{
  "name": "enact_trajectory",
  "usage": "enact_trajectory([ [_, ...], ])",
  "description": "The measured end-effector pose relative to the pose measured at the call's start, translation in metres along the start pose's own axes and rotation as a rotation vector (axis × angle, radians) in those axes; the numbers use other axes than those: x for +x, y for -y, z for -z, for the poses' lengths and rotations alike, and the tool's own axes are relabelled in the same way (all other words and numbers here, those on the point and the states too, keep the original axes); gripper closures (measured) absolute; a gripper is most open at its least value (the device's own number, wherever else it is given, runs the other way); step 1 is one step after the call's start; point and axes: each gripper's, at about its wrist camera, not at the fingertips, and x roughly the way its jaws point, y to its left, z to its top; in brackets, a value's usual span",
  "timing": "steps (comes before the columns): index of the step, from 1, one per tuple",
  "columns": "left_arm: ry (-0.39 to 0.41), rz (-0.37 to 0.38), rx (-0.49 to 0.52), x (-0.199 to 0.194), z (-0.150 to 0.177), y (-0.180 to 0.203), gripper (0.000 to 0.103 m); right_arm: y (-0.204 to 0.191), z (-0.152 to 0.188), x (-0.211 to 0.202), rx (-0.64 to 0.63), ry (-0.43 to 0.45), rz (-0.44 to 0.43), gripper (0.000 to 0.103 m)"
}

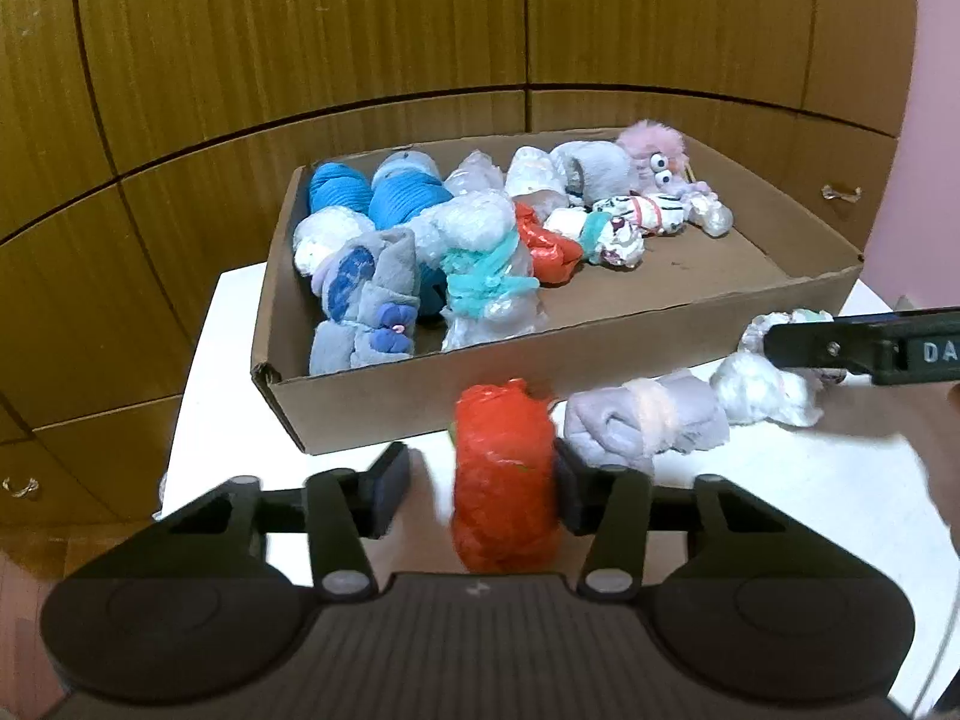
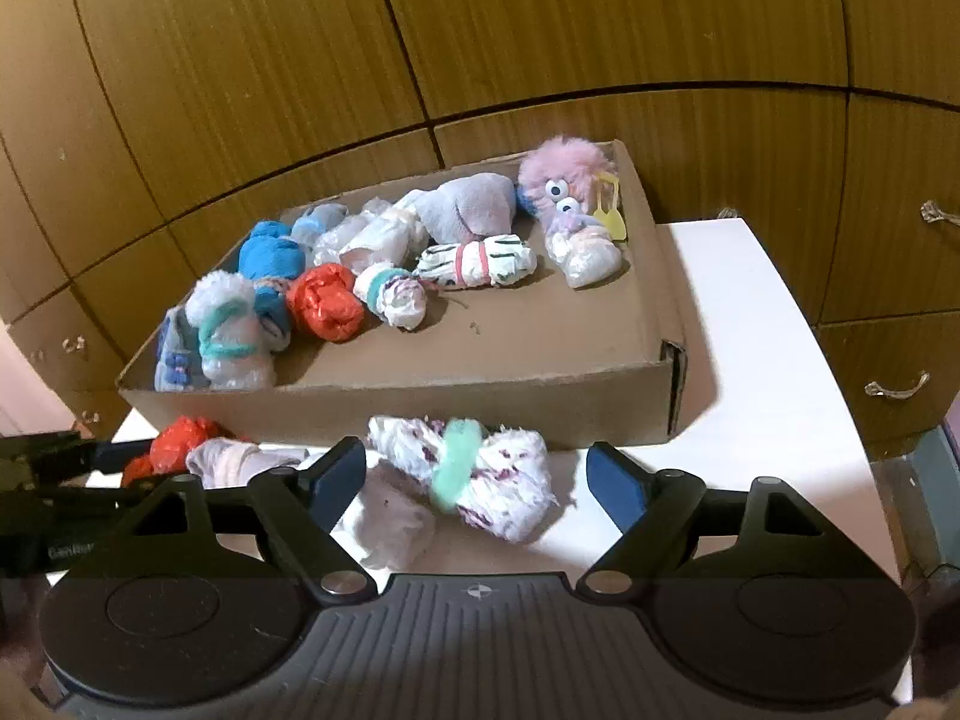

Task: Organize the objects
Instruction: 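Grasp the red-bagged roll with left tool while right tool grasps white floral teal-banded roll, then carry both rolls into the tray and lower them beside the striped roll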

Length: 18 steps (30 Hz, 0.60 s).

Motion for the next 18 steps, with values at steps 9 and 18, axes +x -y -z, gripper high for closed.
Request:
enact_trajectory([
  [9,0.006,0.013,0.002,-0.005,0.001,0.001,0.075,0.003,0.006,-0.011,-0.001,0.03,0.007,0.041],
  [18,0.009,0.004,0.009,-0.011,0.004,-0.002,0.076,0.015,0.009,-0.03,-0.002,0.052,0.018,0.041],
])
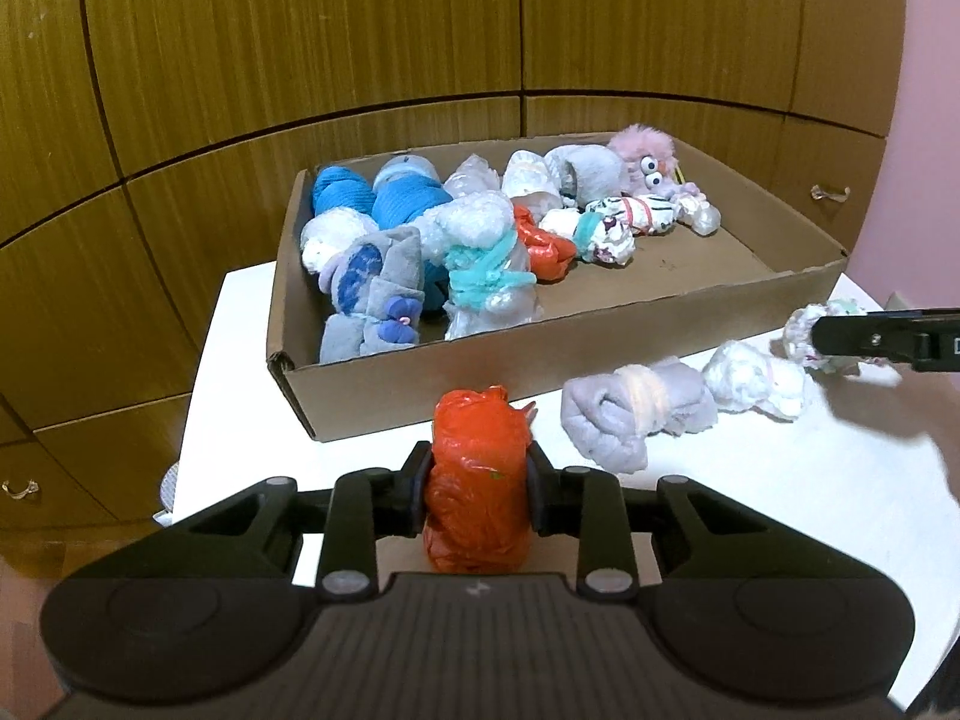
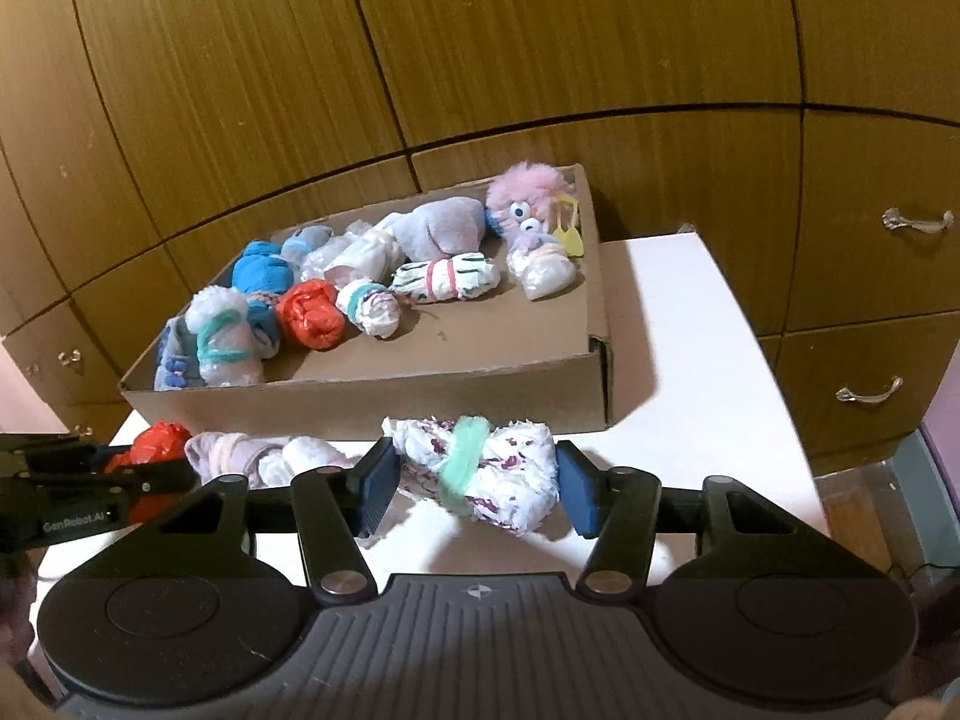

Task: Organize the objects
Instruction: 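Carry both rolls into the tray and lower them beside the striped roll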

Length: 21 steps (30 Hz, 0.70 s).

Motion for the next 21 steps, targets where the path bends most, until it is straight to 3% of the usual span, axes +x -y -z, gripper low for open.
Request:
enact_trajectory([
  [12,0.044,0.038,-0.013,-0.028,-0.018,0.0,0.076,0.007,-0.007,-0.028,-0.011,0.039,-0.014,0.041],
  [21,0.095,0.093,0.021,-0.032,-0.085,0.04,0.076,-0.005,-0.072,-0.05,-0.144,0.115,-0.059,0.041],
])
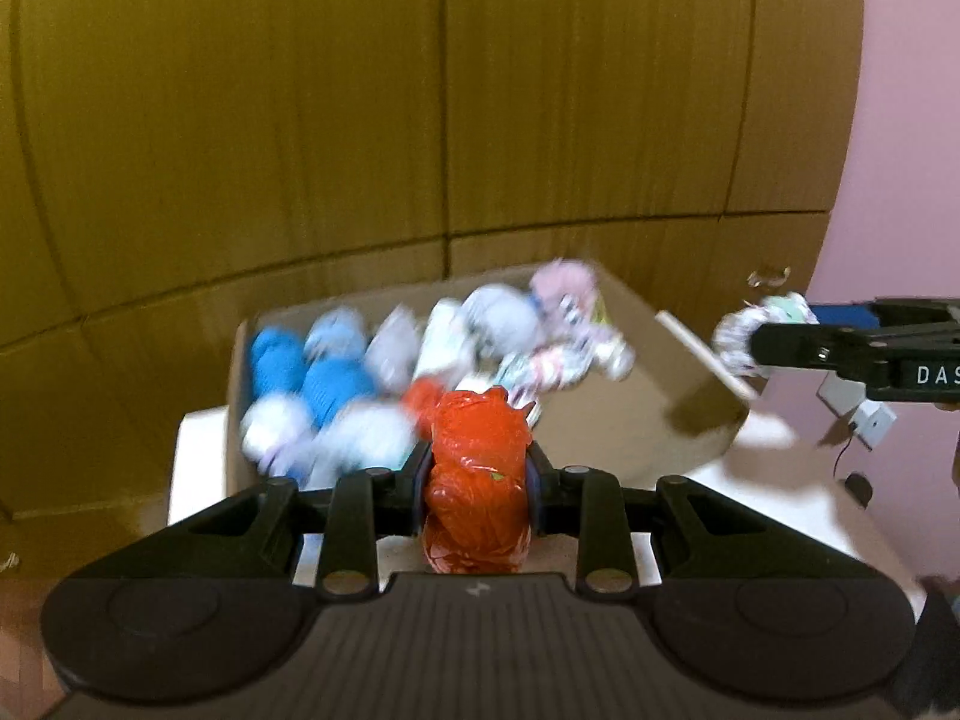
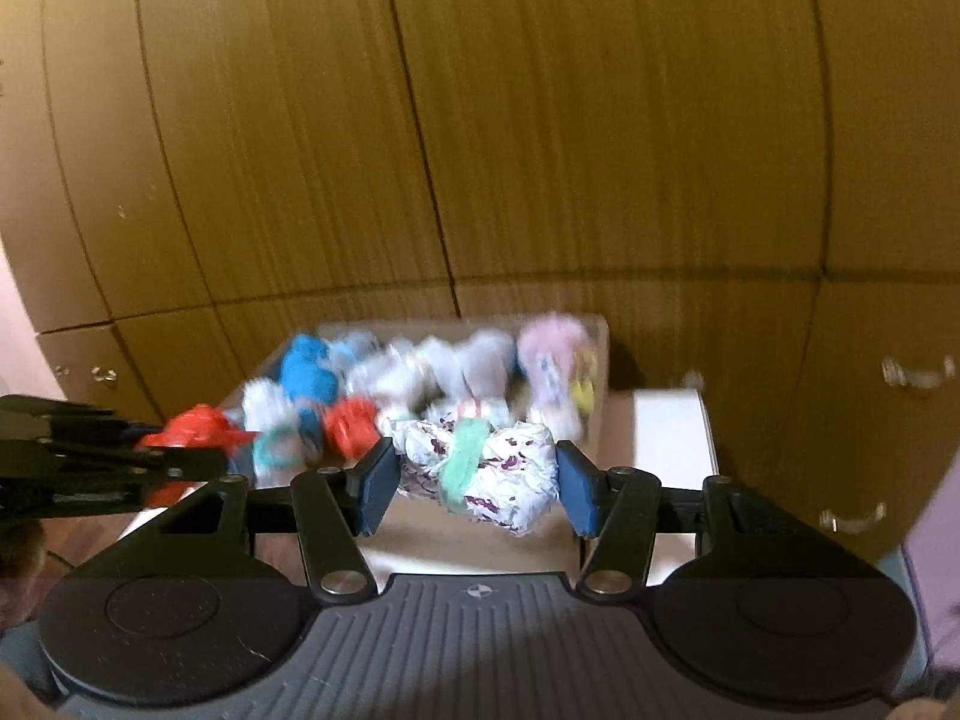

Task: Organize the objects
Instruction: 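Carry both rolls into the tray and lower them beside the striped roll, then open both tools to release the two rolls in the tray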

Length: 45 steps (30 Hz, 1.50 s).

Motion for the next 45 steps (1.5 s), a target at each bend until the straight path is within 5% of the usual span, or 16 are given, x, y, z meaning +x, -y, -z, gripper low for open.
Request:
enact_trajectory([
  [7,-0.069,0.065,0.012,0.057,-0.024,0.02,0.076,0.004,-0.038,0.033,-0.088,-0.016,-0.021,0.041],
  [21,-0.216,0.108,0.052,0.147,-0.018,0.022,0.076,0.038,-0.013,0.125,-0.118,-0.215,-0.054,0.042],
  [32,-0.224,0.119,0.014,0.152,-0.029,0.01,0.076,0.031,-0.02,0.149,-0.321,-0.293,-0.136,0.041],
  [36,-0.218,0.088,0.039,0.152,-0.029,0.017,0.077,0.015,-0.012,0.156,-0.47,-0.323,-0.108,0.038],
  [45,-0.24,0.089,-0.01,0.153,-0.032,0.015,0.067,0.009,-0.014,0.157,-0.516,-0.329,-0.078,0.033],
])
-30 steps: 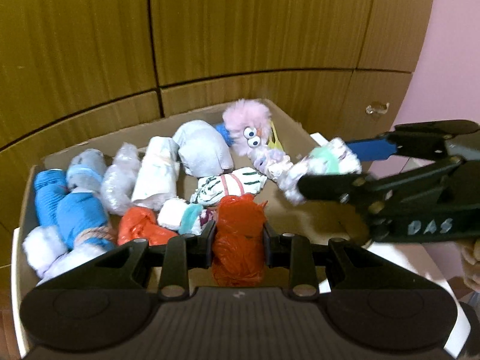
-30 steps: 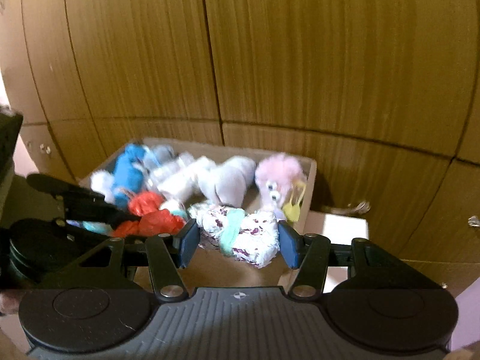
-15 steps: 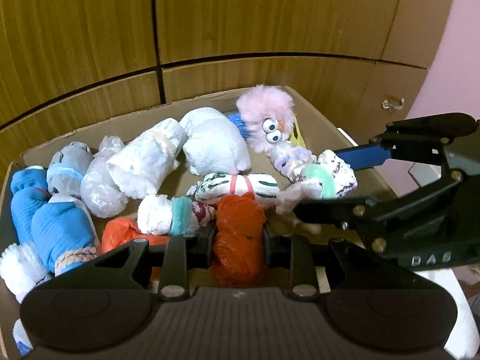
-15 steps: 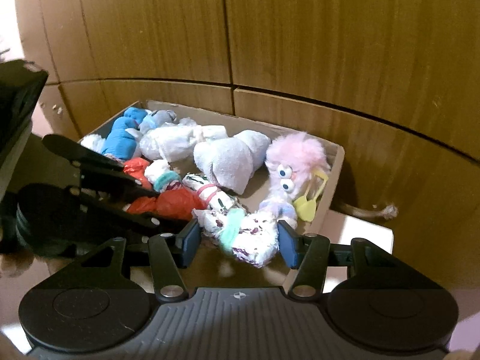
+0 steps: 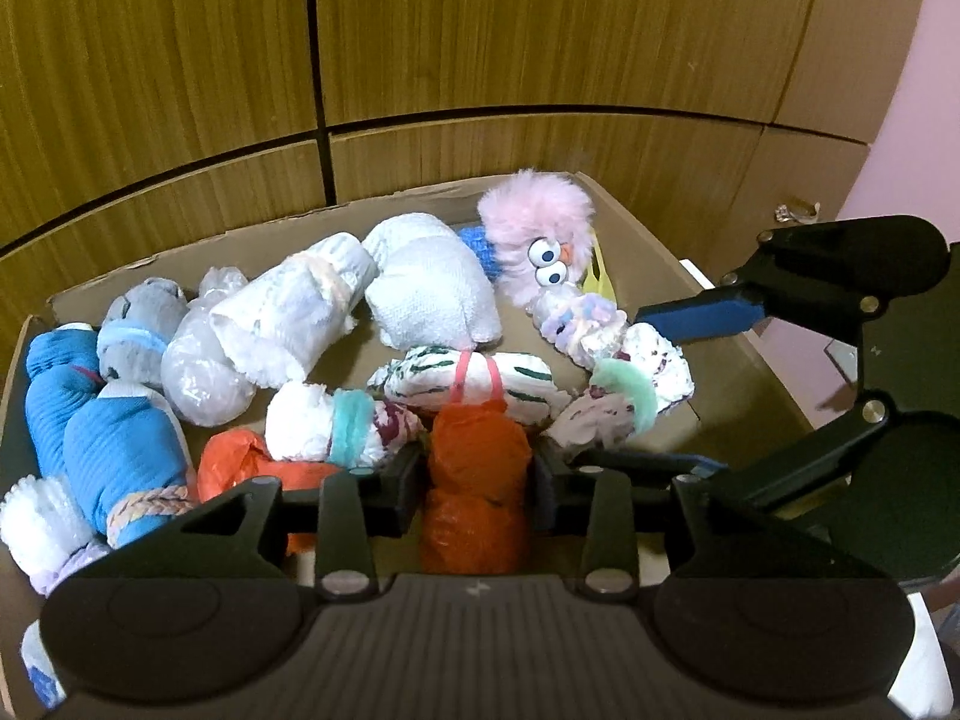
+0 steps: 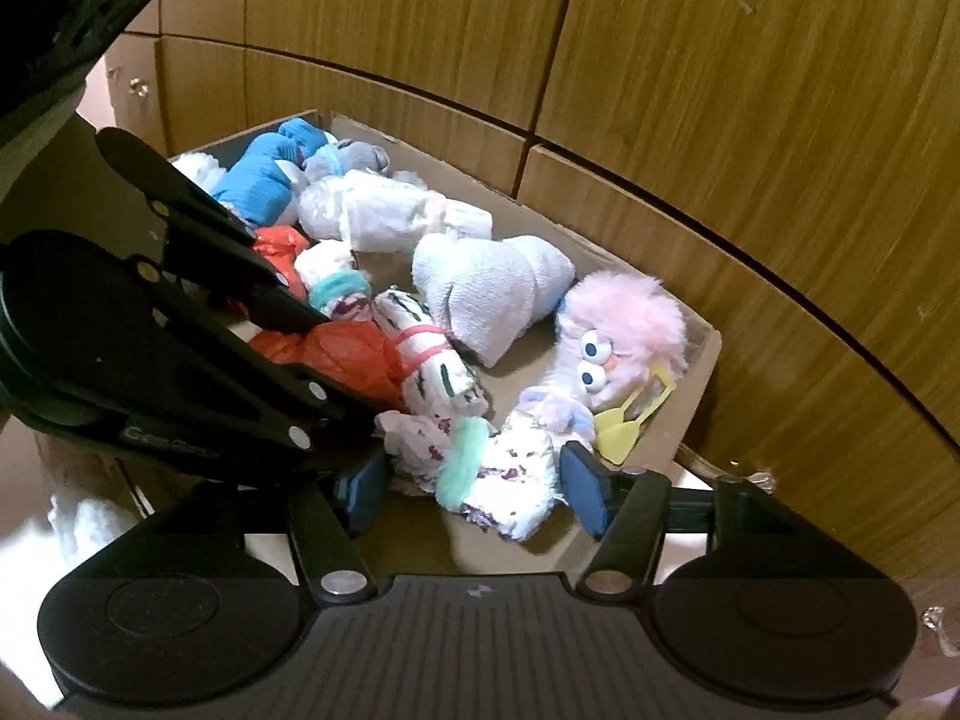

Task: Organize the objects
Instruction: 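Open both tools to release the two rolls in the tray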

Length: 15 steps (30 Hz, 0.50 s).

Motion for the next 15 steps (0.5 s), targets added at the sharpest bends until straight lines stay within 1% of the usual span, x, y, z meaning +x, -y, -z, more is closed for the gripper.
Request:
enact_trajectory([
  [2,0.001,-0.003,0.009,-0.001,0.001,0.0,0.064,0.002,0.001,-0.001,-0.002,-0.002,0.005,0.032],
  [5,0.003,-0.018,0.012,-0.003,0.001,0.0,0.056,0.001,0.0,-0.005,-0.004,-0.007,0.01,0.031],
  [7,0.011,-0.051,0.008,-0.006,0.001,0.0,0.045,0.001,0.0,-0.005,-0.003,-0.008,0.011,0.031],
  [12,0.019,-0.033,-0.016,-0.016,0.0,-0.006,0.041,0.001,-0.004,-0.01,0.004,-0.01,0.016,0.026],
  [15,0.032,-0.051,-0.019,-0.024,0.001,-0.007,0.03,0.0,-0.006,-0.015,0.005,-0.012,0.024,0.024],
])
